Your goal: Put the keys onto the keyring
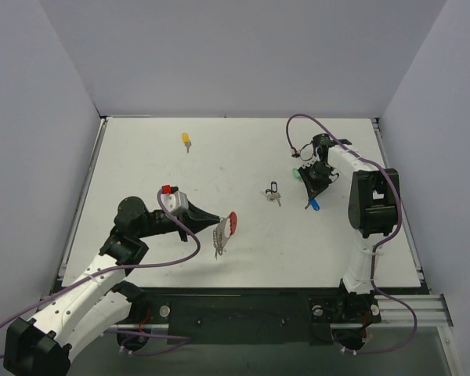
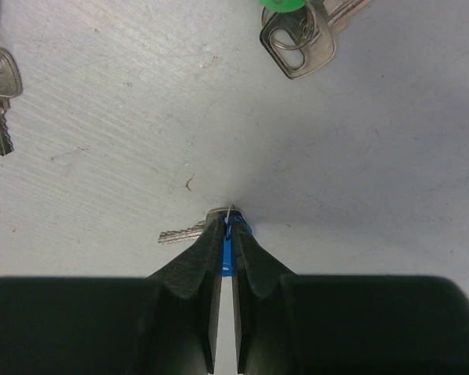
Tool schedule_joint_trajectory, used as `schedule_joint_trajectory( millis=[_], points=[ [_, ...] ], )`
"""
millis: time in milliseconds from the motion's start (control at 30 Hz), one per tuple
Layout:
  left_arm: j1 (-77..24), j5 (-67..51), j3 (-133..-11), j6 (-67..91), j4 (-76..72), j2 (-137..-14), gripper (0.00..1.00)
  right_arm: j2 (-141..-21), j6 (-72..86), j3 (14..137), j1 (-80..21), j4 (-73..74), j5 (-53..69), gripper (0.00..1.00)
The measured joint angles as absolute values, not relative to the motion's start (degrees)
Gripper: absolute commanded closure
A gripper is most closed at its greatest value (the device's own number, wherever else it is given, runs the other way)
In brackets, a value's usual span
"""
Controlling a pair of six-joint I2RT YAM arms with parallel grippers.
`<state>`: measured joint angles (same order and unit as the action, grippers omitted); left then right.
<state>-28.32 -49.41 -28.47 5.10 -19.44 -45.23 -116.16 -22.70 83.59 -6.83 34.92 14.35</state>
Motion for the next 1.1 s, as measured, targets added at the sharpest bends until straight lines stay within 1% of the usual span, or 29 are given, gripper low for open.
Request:
schedule_joint_trajectory(
  millis=[100,433,667,867,1000,1100],
  points=[
    [-28.3,-49.5,-28.5,5.1,-19.4,-45.2,1.0,-116.2,-22.7,83.6,-6.8,34.9,14.3,1.0],
    [-28.3,-49.8,-28.5,5.1,-19.5,-45.4,1.0,-116.2,-22.9,83.6,-6.8,35.0,14.6,1.0],
    [-28.3,-50.1,-28.5,5.3,-20.0,-45.6,1.0,-114.4,-28.1,83.5,-6.1,37.3,21.3,1.0],
    [-27.8,-50.8,-28.2,6.7,-22.8,-45.7,1.0,-103.1,-37.6,79.8,-6.0,40.4,31.1,1.0],
    [-27.6,-51.2,-27.3,9.6,-27.7,-46.2,1.0,-93.4,-47.1,77.7,-6.5,44.6,38.4,1.0],
    [-27.6,-51.5,-27.1,12.8,-32.3,-47.3,1.0,-87.4,-57.3,77.2,-8.2,50.4,43.0,1.0]
  ],
)
